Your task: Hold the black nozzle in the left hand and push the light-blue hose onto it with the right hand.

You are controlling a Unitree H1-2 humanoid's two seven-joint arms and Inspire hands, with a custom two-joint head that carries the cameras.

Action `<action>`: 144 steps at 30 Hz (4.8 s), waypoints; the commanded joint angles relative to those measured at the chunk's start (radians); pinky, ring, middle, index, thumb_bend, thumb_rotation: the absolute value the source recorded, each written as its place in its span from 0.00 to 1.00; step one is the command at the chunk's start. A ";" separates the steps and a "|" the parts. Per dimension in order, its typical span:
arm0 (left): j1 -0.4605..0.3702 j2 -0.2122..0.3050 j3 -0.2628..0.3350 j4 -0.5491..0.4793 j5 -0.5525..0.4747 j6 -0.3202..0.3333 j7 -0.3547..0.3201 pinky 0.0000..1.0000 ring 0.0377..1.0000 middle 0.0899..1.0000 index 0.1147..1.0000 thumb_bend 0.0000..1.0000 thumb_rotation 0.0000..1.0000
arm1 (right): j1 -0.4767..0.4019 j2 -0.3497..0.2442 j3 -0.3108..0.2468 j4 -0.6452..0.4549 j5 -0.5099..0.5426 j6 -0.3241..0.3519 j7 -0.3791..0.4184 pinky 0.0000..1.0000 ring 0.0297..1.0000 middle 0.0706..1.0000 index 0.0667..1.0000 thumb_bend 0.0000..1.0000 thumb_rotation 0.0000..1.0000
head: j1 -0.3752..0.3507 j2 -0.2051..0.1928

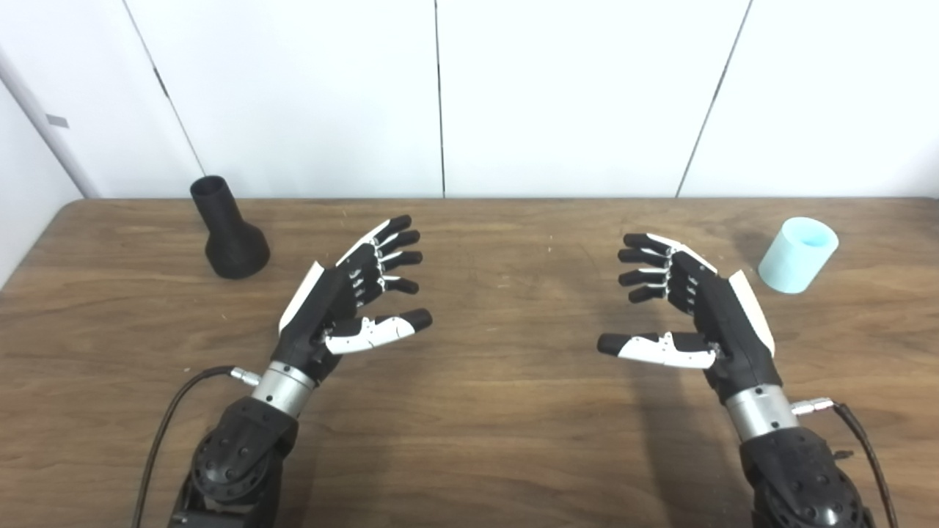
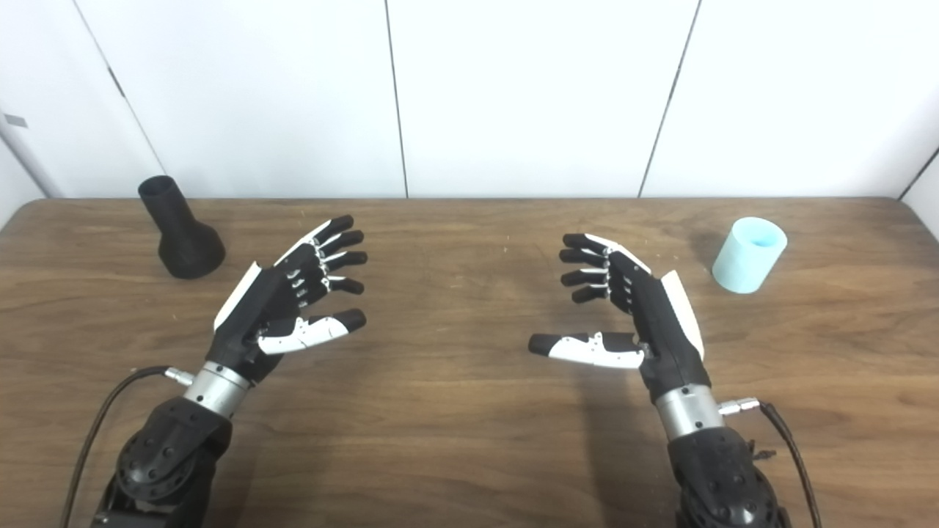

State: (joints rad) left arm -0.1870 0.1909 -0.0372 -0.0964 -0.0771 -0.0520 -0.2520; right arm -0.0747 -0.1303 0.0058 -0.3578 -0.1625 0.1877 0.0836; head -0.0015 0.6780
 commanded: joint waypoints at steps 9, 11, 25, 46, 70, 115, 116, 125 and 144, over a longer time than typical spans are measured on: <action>-0.034 -0.005 0.004 -0.003 0.008 -0.060 0.014 0.63 0.77 0.81 0.80 0.77 0.21 | -0.028 -0.011 0.000 -0.016 0.005 -0.053 -0.004 0.58 0.66 0.74 0.76 0.85 0.22 | 0.001 -0.002; -0.035 -0.005 0.004 -0.001 0.002 -0.063 0.011 0.64 0.77 0.80 0.79 0.77 0.21 | -0.028 -0.011 0.000 -0.016 0.004 -0.055 -0.005 0.58 0.66 0.74 0.76 0.85 0.22 | 0.002 -0.001; -0.034 -0.061 -0.036 0.077 0.048 -0.129 0.027 0.64 0.77 0.78 0.81 0.77 0.19 | 0.001 -0.061 -0.039 0.046 0.067 -0.134 0.010 0.57 0.67 0.75 0.77 0.84 0.21 | 0.288 -0.161; -0.115 0.037 0.109 -0.040 0.247 -0.040 0.182 0.55 0.63 0.64 0.70 0.73 0.13 | -0.010 -0.084 -0.075 0.189 0.167 -0.304 0.022 0.50 0.64 0.76 0.81 0.83 0.19 | 0.350 -0.221; -0.324 0.334 0.223 0.013 0.505 0.195 0.277 0.72 0.83 0.80 0.77 0.79 0.15 | -0.015 -0.096 -0.084 0.220 0.163 -0.336 0.023 0.50 0.64 0.76 0.80 0.83 0.18 | 0.362 -0.237; -0.411 0.324 0.111 0.348 0.748 0.521 0.052 1.00 0.98 0.91 0.89 1.00 0.34 | -0.012 -0.079 -0.084 0.165 0.162 -0.305 0.005 0.48 0.60 0.74 0.78 0.85 0.19 | 0.321 -0.213; -0.412 0.324 0.104 0.355 0.742 0.521 0.058 1.00 0.98 0.90 0.88 1.00 0.34 | -0.012 -0.078 -0.085 0.164 0.159 -0.305 0.004 0.48 0.60 0.74 0.77 0.85 0.19 | 0.321 -0.213; -0.403 0.307 0.041 0.448 0.672 0.458 0.148 1.00 0.92 0.83 0.79 1.00 0.31 | 0.001 -0.064 -0.088 0.130 0.140 -0.286 -0.014 0.48 0.59 0.77 0.76 0.85 0.18 | 0.306 -0.205; -0.429 0.310 -0.029 0.582 0.603 0.418 0.207 1.00 0.89 0.77 0.77 1.00 0.29 | 0.003 -0.062 -0.081 0.120 0.148 -0.254 -0.007 0.49 0.59 0.77 0.76 0.84 0.16 | 0.286 -0.199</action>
State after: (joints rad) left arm -0.5772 0.4731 -0.0637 0.4838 0.5330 0.3802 -0.0525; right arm -0.0515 -0.1876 -0.0662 -0.1982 -0.0278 -0.0479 0.0810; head 0.2853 0.4755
